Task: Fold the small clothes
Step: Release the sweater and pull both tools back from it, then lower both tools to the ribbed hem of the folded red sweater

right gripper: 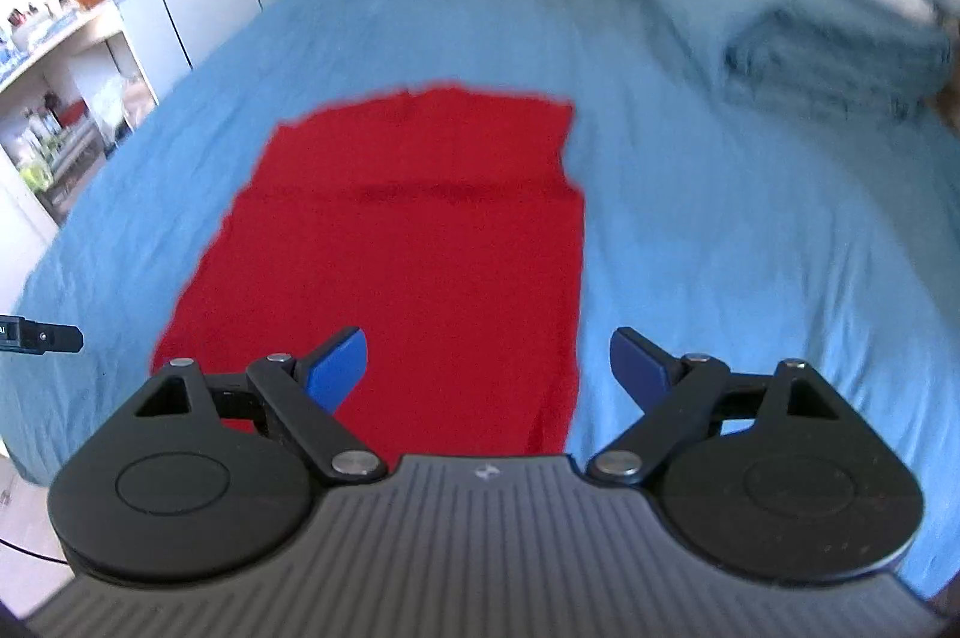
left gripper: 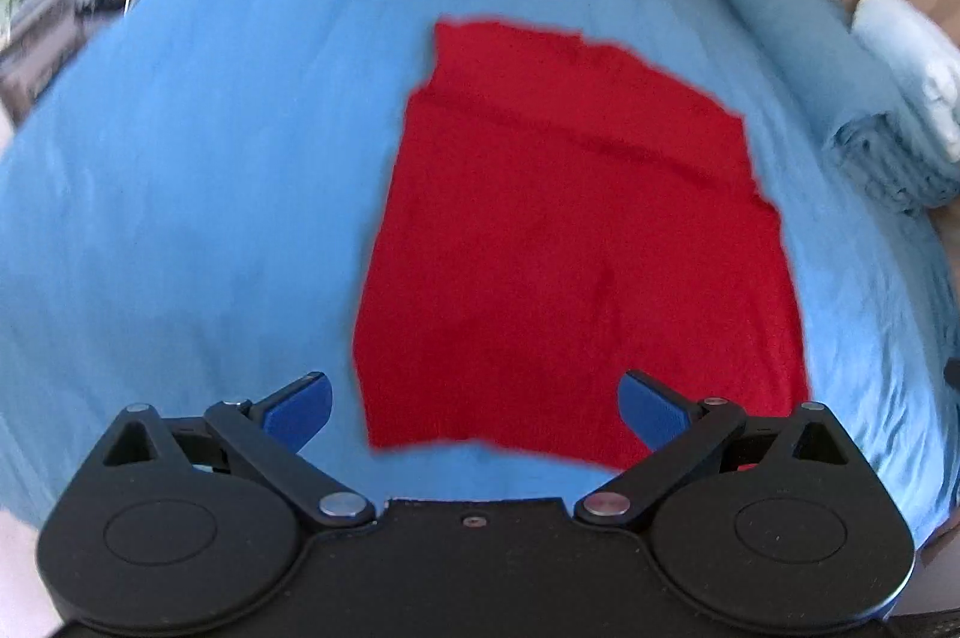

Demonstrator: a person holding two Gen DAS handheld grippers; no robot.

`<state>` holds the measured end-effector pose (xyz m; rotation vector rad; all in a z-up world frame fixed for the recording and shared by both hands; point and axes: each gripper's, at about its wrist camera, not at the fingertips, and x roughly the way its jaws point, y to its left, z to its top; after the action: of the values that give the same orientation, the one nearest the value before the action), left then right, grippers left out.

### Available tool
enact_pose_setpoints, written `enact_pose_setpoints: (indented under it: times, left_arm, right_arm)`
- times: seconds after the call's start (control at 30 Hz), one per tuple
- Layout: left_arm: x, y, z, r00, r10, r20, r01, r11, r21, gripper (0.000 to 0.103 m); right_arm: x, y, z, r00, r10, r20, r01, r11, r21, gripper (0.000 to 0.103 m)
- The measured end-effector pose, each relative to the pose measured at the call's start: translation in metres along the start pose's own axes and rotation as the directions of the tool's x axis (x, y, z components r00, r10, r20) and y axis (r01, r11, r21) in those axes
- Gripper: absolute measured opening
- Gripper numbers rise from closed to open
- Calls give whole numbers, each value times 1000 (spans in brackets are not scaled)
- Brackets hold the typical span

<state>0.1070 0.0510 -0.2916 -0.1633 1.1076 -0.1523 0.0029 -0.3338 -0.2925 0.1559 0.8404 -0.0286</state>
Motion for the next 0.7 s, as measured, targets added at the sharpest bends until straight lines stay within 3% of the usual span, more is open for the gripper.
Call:
enact_pose_setpoints:
  times: [0.13,0.27,0.4,0.53,0.7]
  left_arm:
    - [37,16,-17,999,-25,-48,22,998,-59,92]
    - [65,25,-22,999,-7,-38,4,997,-81,90]
    - [88,33,-19,998,-1,-58,-4,996,-88,83]
    - [100,39,-18,997,-6,-72,0,997,-75,69]
    - [107,42,-18,996,-15,-82,11,998,-58,61]
  right_arm:
    - [40,-15,-42,993,33,-118,-23,996,88,101]
    - [77,-24,-68,978,53,-202,-29,992,122,101]
    - [99,-27,-76,969,60,-241,-33,993,114,98]
    - [113,-27,-78,960,69,-272,-36,991,126,93]
    - [121,-28,-83,951,80,-299,-38,989,144,85]
